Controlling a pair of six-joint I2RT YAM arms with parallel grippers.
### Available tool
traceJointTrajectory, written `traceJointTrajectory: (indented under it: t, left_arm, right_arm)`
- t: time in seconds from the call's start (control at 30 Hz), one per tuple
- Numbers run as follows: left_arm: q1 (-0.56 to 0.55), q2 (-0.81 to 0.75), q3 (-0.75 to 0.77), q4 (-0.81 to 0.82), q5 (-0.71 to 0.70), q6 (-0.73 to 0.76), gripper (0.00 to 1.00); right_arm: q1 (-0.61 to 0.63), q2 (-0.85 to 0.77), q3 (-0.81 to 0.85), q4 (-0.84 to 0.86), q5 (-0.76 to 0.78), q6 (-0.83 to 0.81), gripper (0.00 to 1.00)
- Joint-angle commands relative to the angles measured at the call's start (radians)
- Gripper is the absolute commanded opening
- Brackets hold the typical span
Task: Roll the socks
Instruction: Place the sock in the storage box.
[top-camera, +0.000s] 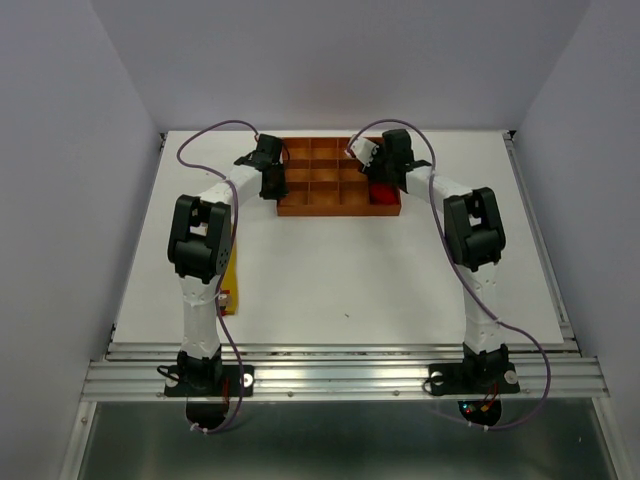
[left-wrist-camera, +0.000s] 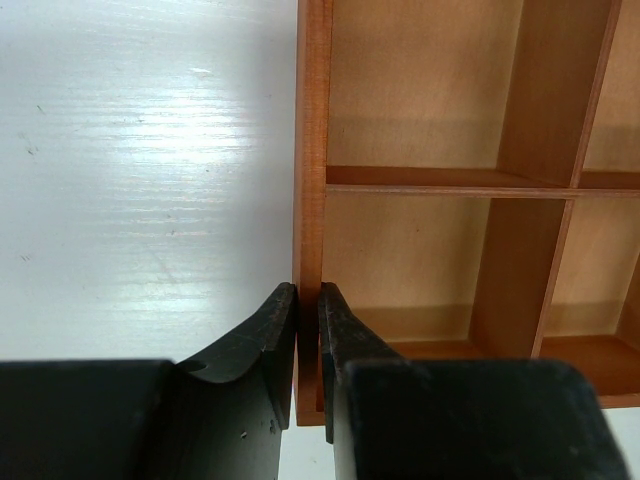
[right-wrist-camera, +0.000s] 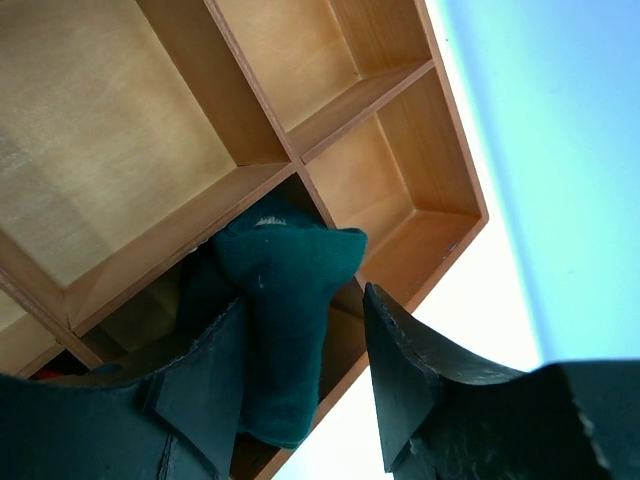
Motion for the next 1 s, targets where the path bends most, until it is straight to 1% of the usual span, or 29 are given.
traceJointTrajectory:
  t: [0.0, 0.2, 0.33, 0.53, 0.77, 0.97]
  left_arm:
    - [0.031, 0.035, 0.014, -0.031, -0.076, 0.007, 0.0]
    - [0.031, 0.038, 0.024, -0.026, -0.061, 0.015, 0.0]
    - [0.029, 0.036, 0.033, -0.022, -0.056, 0.022, 0.0]
    - [0.016, 0.036, 0.04, -0.017, -0.05, 0.036, 0.0]
    - [0.006, 0.041, 0.051, -0.019, -0.048, 0.044, 0.0]
    - [0.006, 0.044, 0.065, -0.014, -0.035, 0.049, 0.0]
  right_arm:
    - [-0.02, 0.071, 0.009, -0.244, -0.045, 0.125, 0.54]
    - [-0.03, 0.029, 0.078, -0.25, -0.067, 0.197, 0.56]
    - [-0.03, -0.001, 0.094, -0.249, -0.085, 0.215, 0.58]
    - [-0.03, -0.038, 0.108, -0.252, -0.09, 0.231, 0.59]
    - [-0.03, -0.072, 0.131, -0.252, -0.097, 0.261, 0.64]
    - [-0.03, -0.11, 0.149, -0.252, -0.142, 0.298, 0.65]
